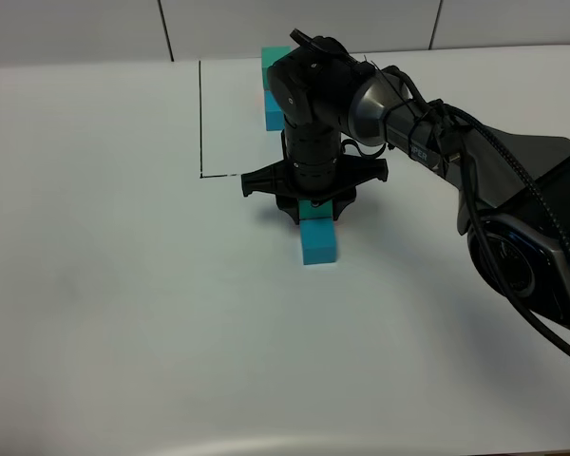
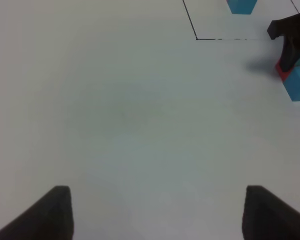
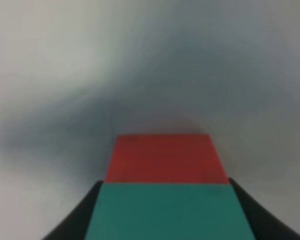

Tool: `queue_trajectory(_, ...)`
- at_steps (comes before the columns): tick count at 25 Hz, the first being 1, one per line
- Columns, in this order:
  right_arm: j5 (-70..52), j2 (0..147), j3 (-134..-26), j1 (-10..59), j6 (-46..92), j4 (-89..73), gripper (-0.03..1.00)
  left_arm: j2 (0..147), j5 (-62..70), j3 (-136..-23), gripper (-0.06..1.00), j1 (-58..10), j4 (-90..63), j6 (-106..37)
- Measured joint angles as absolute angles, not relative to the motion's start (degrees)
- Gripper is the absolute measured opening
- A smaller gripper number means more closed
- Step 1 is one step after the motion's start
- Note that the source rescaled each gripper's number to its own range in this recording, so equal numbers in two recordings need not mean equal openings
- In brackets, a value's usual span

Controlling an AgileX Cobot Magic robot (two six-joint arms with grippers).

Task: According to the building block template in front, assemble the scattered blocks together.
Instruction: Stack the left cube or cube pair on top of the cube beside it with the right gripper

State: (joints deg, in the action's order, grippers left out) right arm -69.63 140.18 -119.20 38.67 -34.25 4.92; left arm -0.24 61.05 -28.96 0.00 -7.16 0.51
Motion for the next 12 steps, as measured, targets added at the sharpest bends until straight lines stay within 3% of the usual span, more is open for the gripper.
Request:
queue_trajectory(6,-69.6,140.2,-119.2,38.7,-33.0,4.9,0.02,-0.2,61.0,-29.0,0.51,0.0,-7.2,0.5)
queue_trajectory(12,-69.6,140.2,-119.2,38.7,-32.0,5.0,0.38,-0.2,61.0,-29.0,0.51,0.0,-7.2,0.5)
